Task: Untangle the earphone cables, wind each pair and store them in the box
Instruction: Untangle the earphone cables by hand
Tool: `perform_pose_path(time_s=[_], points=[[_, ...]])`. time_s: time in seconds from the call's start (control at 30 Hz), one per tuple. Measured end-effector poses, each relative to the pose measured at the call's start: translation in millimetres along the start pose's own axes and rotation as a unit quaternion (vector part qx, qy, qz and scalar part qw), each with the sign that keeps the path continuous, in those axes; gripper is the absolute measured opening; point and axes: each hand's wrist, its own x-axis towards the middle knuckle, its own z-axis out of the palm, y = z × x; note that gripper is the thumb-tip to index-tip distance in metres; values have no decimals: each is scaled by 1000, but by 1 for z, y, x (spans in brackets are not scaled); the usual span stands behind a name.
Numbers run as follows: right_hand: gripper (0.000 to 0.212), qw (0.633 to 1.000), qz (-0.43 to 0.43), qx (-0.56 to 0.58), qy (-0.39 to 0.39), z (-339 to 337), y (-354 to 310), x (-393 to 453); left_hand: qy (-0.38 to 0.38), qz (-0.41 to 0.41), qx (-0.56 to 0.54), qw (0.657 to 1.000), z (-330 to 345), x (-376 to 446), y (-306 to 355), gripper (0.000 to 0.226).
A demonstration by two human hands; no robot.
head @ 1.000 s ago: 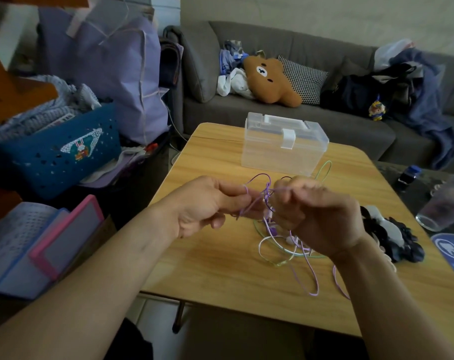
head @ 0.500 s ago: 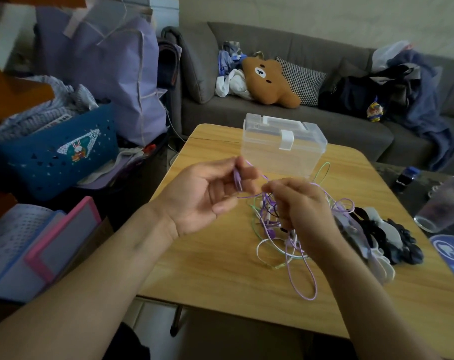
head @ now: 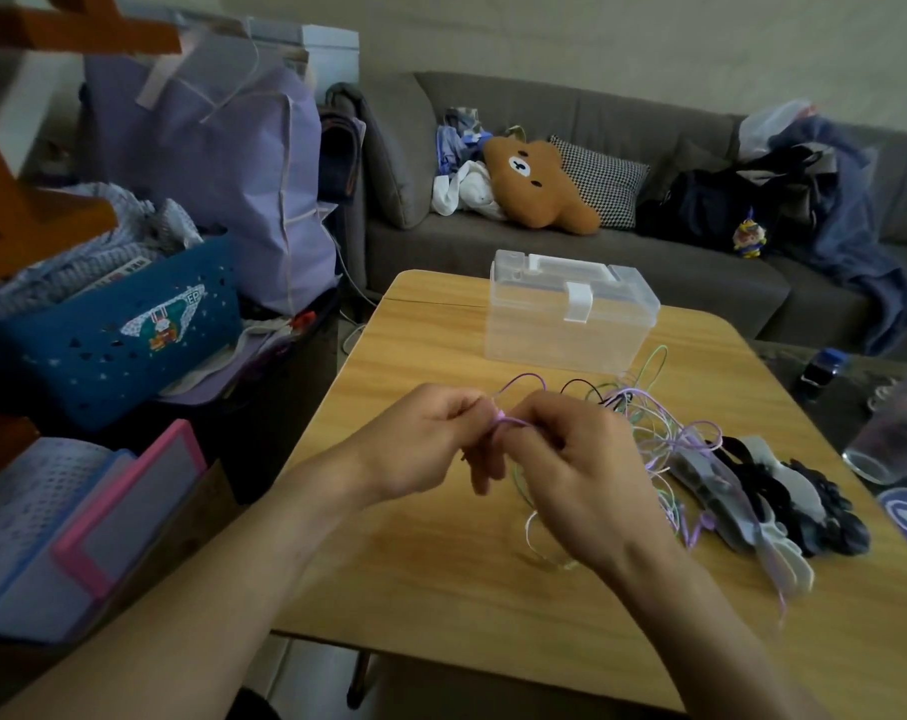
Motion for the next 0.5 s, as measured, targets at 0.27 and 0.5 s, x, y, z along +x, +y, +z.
perform_pose_path(time_s=[0.27,0.5], points=[[21,982,78,151,84,-15,21,12,-64,-121,-107,985,2,-2,4,33],[36,977,53,193,69,-28,20,11,-56,-24,-514,856,-11,2,6,79]])
